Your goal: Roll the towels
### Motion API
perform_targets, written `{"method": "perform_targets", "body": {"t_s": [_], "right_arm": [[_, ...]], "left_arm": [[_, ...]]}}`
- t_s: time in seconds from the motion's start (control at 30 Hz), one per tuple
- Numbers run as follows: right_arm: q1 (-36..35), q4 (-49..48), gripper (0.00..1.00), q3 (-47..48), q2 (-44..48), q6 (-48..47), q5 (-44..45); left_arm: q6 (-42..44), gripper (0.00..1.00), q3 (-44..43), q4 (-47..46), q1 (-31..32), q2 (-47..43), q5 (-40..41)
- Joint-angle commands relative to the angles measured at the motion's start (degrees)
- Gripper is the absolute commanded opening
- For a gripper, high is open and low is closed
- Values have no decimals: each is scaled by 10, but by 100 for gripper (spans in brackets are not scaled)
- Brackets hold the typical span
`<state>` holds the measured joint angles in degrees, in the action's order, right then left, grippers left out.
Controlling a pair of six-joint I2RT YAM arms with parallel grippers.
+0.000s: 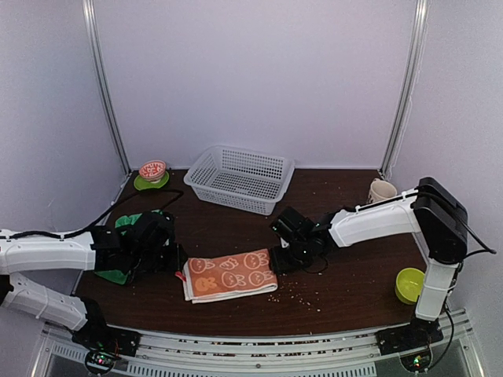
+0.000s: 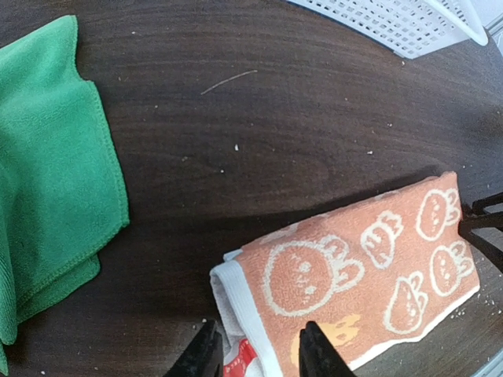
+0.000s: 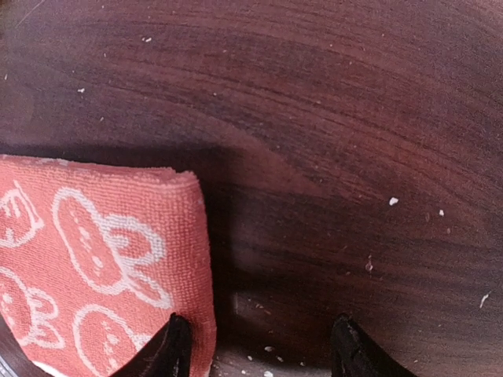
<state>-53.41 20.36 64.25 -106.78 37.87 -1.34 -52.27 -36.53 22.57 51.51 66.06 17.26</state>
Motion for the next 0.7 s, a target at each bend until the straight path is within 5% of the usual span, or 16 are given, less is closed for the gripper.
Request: {"method": "perform_targets", "body": {"t_s": [0.0,0.2,0.37,0.53,0.67], "right_arm": [[17,-24,60,-35,4,15,-8],[35,-71,51,-94,30,21,-24],[46,-103,55,-128,92,6,-40],[24,-97,54,-70,139,-6,-53],[-5,-30,46,35,72,-36,-32]], "left_arm": [[17,35,-28,-21,2,12,-9],[20,35,-31,-23,2,15,-11],[27,35,-35,-21,2,12,-14],[33,35,-46,-34,2,24,-25],[33,35,-55,-54,2,47,-55]]}}
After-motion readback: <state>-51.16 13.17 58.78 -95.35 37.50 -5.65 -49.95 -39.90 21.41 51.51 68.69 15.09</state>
